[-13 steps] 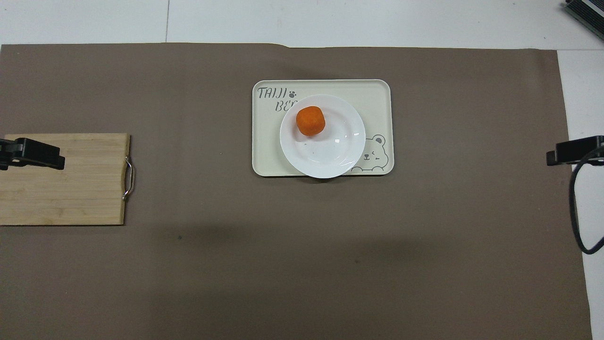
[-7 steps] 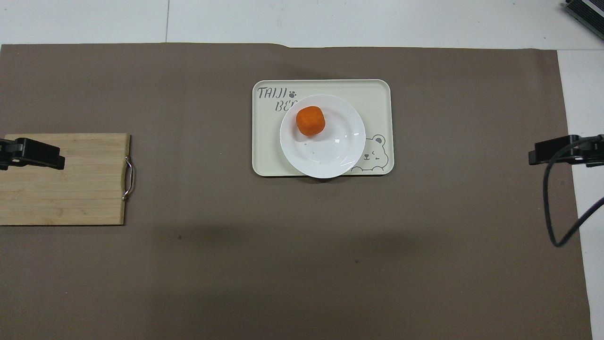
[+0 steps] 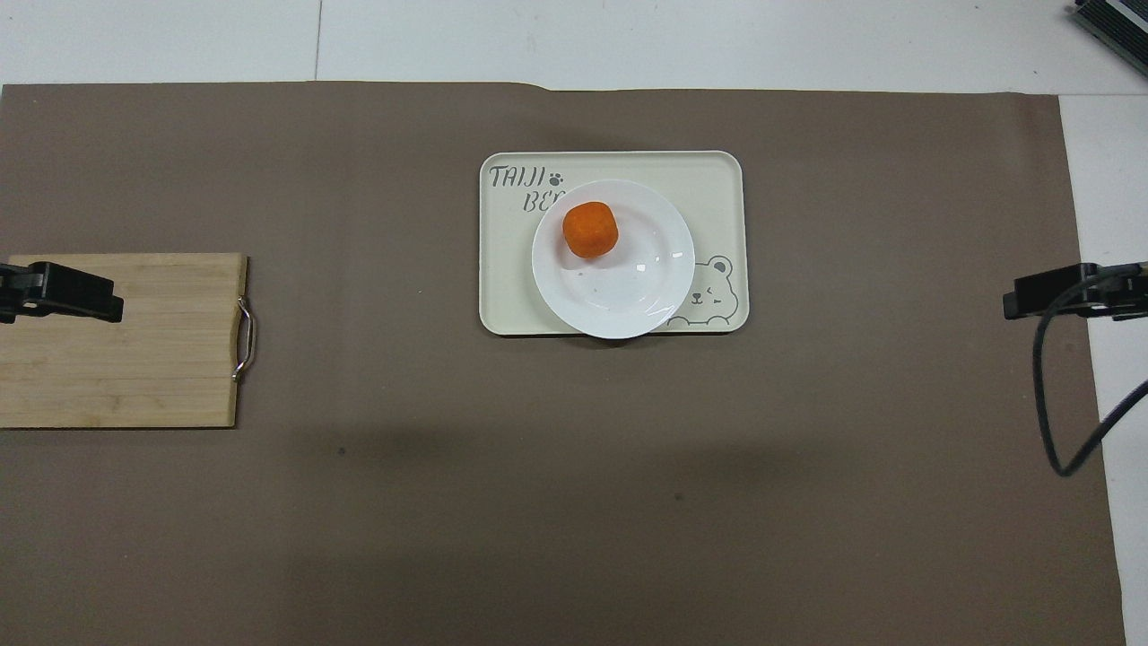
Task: Place orange and plate with both arms
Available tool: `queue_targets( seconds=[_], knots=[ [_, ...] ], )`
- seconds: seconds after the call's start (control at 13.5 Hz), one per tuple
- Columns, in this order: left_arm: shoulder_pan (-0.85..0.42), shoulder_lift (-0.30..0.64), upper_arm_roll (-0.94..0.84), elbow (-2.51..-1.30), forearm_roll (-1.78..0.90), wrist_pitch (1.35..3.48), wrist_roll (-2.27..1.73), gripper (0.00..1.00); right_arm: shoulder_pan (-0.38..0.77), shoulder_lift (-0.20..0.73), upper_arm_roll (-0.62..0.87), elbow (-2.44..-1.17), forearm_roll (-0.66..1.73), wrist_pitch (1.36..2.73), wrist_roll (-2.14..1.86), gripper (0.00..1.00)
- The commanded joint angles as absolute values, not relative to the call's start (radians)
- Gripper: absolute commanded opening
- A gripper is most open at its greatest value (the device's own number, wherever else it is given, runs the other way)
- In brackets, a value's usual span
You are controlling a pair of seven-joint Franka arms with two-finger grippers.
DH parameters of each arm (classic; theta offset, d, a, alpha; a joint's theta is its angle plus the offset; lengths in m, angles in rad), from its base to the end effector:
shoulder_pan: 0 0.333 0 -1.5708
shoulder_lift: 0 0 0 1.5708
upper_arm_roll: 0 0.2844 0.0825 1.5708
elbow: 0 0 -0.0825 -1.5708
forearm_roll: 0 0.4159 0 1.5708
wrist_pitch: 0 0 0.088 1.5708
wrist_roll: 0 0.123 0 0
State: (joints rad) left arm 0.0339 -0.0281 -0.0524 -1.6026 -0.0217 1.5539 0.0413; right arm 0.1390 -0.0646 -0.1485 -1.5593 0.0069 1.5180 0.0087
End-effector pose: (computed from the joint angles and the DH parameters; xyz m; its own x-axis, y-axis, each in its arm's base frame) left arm 0.5760 -0.0137 0.5758 0.9980 -0.0601 -0.0198 -0.0596 -0.9980 0.0211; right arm 0.5634 -0.0070 0.6147 0.9996 -0.0177 0.0224 -0.0174 -0.9997 -0.0166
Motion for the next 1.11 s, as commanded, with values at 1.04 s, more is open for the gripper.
queue_targets(
  seconds=[1.04],
  knots=[
    [0.038,-0.046,-0.054,-1.62,-0.009,1.568,0.048,1.0,0.129,-0.089,-0.149,-1.586,-0.026,1.477,-0.037,1.0]
  ],
)
